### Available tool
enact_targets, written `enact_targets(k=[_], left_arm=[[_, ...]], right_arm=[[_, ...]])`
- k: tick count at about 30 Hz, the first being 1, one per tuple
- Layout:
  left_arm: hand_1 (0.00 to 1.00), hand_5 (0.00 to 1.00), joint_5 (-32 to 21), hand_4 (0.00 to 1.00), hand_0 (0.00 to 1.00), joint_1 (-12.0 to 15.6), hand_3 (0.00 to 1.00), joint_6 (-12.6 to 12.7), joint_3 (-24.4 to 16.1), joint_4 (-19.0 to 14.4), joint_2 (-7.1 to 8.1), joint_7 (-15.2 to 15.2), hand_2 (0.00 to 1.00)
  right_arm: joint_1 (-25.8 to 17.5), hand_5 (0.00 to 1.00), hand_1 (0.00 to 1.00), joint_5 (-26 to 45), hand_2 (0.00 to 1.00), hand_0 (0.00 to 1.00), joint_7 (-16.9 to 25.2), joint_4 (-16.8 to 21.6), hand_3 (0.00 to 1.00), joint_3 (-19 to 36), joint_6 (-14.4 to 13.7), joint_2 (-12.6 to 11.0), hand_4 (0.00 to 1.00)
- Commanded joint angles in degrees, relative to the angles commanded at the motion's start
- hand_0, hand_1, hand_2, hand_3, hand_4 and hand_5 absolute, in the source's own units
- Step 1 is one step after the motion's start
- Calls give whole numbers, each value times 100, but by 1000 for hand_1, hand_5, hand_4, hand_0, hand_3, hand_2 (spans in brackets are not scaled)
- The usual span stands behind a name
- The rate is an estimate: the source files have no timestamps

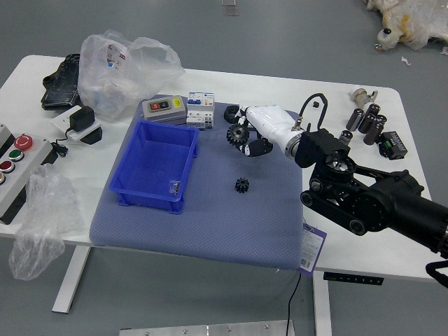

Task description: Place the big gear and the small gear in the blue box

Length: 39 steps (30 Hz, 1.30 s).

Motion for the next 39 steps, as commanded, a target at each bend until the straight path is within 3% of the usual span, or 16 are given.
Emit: enact_targets(k=[8, 9, 14, 16, 26, 27, 32, 33, 38, 39], left_arm=[[642, 437, 13, 714, 664, 9, 711, -2, -9, -4, 8, 14, 639], [642, 440, 11, 715, 664, 9, 712, -3, -6, -4, 10, 13, 640], [642, 440, 43, 715, 664, 9, 712, -7, -22, -8, 26, 28, 640], [642, 442, 53, 716, 664, 6, 711, -8, -28, -8, 34, 31, 639], [642, 439, 63, 715, 664, -7, 711, -13, -23, -10, 27, 31, 639], [642, 439, 64, 715, 664, -7, 711, -13, -23, -10, 26, 32, 639], [642, 439, 66, 715, 664, -4, 711, -13, -26, -13, 24, 37, 639], [643, 437, 65, 715, 664, -6, 710, -13, -24, -13, 23, 37, 639], [643, 437, 60, 715, 664, -20, 710, -13, -15, -13, 21, 30, 639], [642, 437, 66, 714, 664, -22, 710, -13, -20, -13, 22, 32, 639]], right_arm=[[213, 13, 335, 110, 393, 287, 208, 787, 448, -264, -201, 94, 329], [269, 2, 374, 119, 404, 313, 231, 870, 451, -356, -219, 132, 349], [514, 2, 374, 157, 404, 313, 266, 1004, 451, -825, -227, 345, 349], [580, 2, 421, 165, 434, 338, 271, 1018, 452, -975, -225, 429, 382], [697, 2, 448, 288, 477, 342, 322, 628, 455, -1207, -353, 740, 402], [697, 2, 521, 301, 572, 365, 320, 575, 472, -1209, -360, 754, 387], [705, 2, 521, 364, 572, 365, 306, 359, 472, -1289, -374, 827, 387], [710, 2, 613, 373, 661, 396, 299, 324, 498, -1304, -374, 841, 366], [740, 2, 613, 472, 661, 396, 297, 131, 498, -1347, -425, 896, 366], [747, 168, 699, 527, 776, 415, 318, 85, 656, -1352, -464, 906, 376]])
